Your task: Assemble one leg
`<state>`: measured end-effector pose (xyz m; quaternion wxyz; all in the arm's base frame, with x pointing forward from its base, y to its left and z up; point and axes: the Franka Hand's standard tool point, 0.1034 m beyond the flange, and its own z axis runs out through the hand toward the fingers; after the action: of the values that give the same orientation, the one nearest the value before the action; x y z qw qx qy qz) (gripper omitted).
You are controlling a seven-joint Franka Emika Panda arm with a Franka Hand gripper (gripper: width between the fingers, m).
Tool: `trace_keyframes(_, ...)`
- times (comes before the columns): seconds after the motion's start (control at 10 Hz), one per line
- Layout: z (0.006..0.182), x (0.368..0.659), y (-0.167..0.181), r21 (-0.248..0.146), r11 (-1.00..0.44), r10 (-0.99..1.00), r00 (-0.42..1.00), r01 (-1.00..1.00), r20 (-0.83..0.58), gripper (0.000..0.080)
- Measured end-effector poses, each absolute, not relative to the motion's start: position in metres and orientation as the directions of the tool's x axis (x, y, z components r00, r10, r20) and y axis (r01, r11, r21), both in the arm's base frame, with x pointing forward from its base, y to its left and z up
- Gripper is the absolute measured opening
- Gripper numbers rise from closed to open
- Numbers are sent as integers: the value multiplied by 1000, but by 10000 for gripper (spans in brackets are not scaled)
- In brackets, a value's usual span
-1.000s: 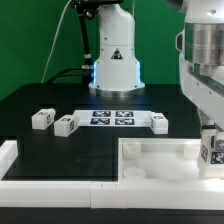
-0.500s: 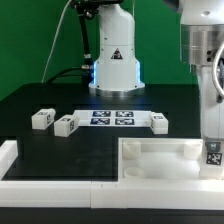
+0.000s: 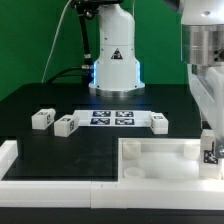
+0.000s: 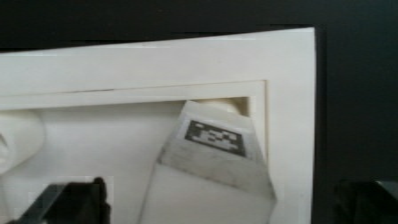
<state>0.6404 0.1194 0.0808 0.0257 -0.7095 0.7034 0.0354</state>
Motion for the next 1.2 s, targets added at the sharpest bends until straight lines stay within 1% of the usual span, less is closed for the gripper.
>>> trace_keyframes(0.1,81,641,119,0,-190,-978,189,-982,-86,647)
trace_keyframes(0.2,82,640,119,-1,-273,-958,272,-962,-87,647)
trace_keyframes(0.3,82,640,118,-15,-433,-898,432,-901,-85,649)
trace_keyframes(0.4,82,640,118,-18,-483,-872,483,-875,-86,649)
trace_keyframes(0.6,83,641,117,-24,-703,-709,703,-711,-64,649)
trace_keyframes(0.7,83,641,115,-26,-790,-611,790,-613,-55,649)
trace_keyframes(0.8,83,641,115,-24,-849,-527,849,-528,-47,649)
trace_keyframes(1.0,83,641,115,-27,-923,-384,923,-385,-34,649)
trace_keyframes(1.2,83,641,113,-29,-957,-288,957,-289,-31,649)
